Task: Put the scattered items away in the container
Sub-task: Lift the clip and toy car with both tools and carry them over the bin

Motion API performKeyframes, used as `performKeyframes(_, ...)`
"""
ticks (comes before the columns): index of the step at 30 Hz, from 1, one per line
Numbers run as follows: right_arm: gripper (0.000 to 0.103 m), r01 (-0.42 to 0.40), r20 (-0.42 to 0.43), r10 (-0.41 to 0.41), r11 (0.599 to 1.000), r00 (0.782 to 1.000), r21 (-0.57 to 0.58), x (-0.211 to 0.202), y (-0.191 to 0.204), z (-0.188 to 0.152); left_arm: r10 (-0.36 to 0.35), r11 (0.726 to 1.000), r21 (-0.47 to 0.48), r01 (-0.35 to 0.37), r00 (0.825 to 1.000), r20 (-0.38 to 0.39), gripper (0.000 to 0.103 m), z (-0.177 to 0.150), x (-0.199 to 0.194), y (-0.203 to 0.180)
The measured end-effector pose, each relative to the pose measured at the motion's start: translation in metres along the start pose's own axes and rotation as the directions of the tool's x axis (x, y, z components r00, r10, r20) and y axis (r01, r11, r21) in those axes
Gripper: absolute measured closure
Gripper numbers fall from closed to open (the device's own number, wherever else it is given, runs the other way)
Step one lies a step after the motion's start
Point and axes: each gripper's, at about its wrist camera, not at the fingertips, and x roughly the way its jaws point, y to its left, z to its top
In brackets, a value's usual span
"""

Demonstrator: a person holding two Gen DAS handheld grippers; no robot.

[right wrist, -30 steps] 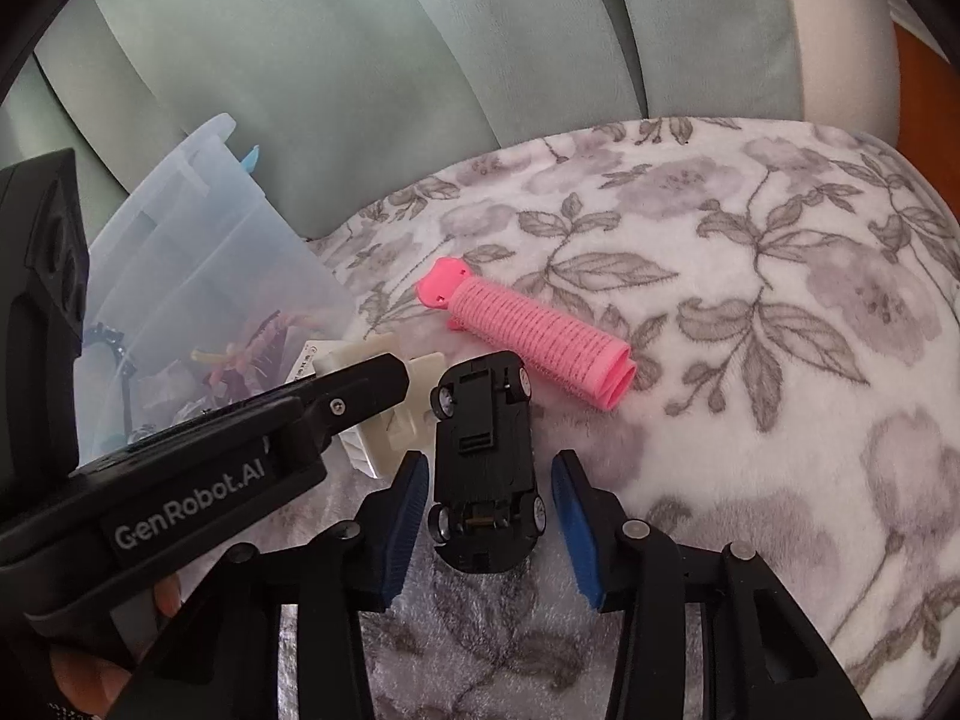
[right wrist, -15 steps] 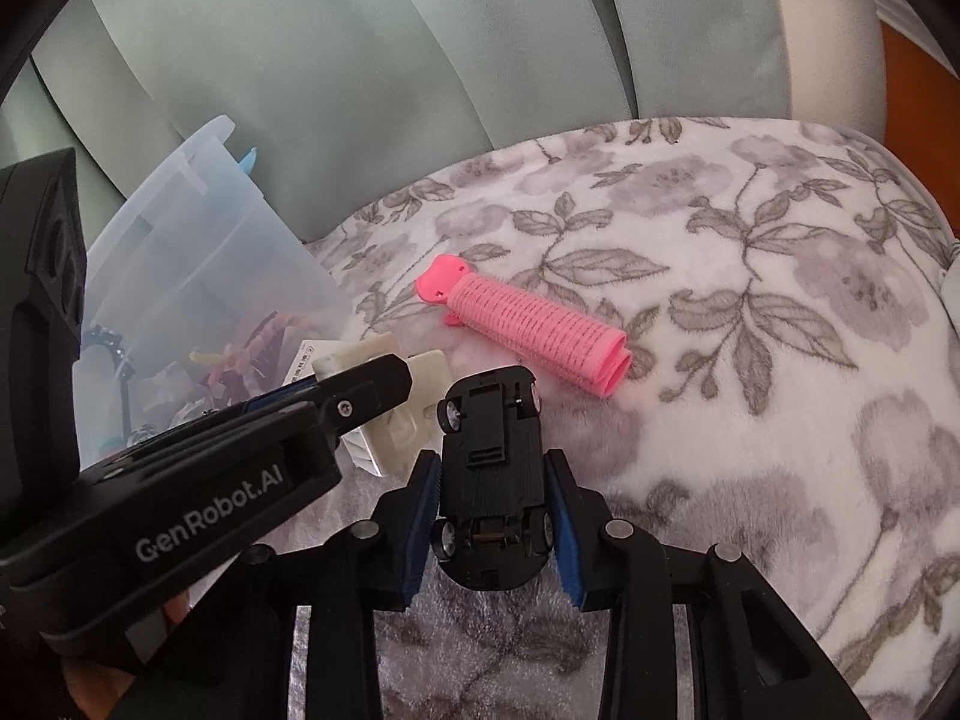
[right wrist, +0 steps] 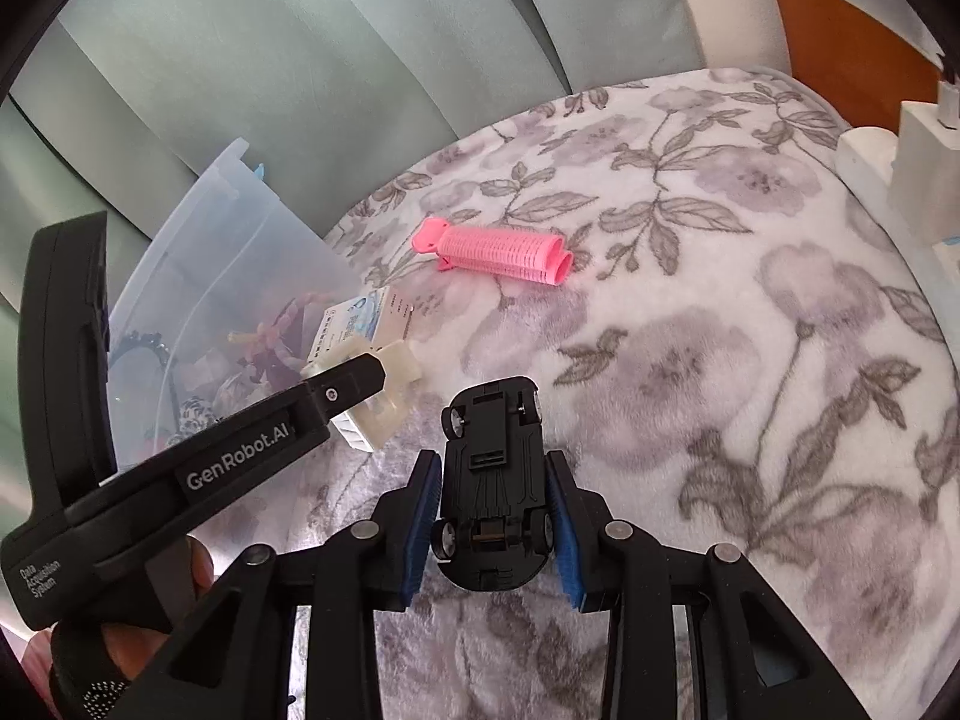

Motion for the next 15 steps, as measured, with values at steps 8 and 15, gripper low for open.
performKeyframes(8, 0.066, -0.025, 0.07, 0.024, 1.0, 0.997, 0.012, -0.048, 0.014, -0.007, -0.017, 0.999, 0.03, 0.015, 0.998, 0.055, 0.071, -0.009, -0.049, -0.009)
performKeyframes(15, 0.066, -0.041, 0.166, 0.044, 0.999, 0.985, -0.023, -0.098, 0.037, -0.011, -0.042, 0.997, 0.065, 0.033, 0.987, 0.154, 0.071, -0.01, -0.107, -0.018)
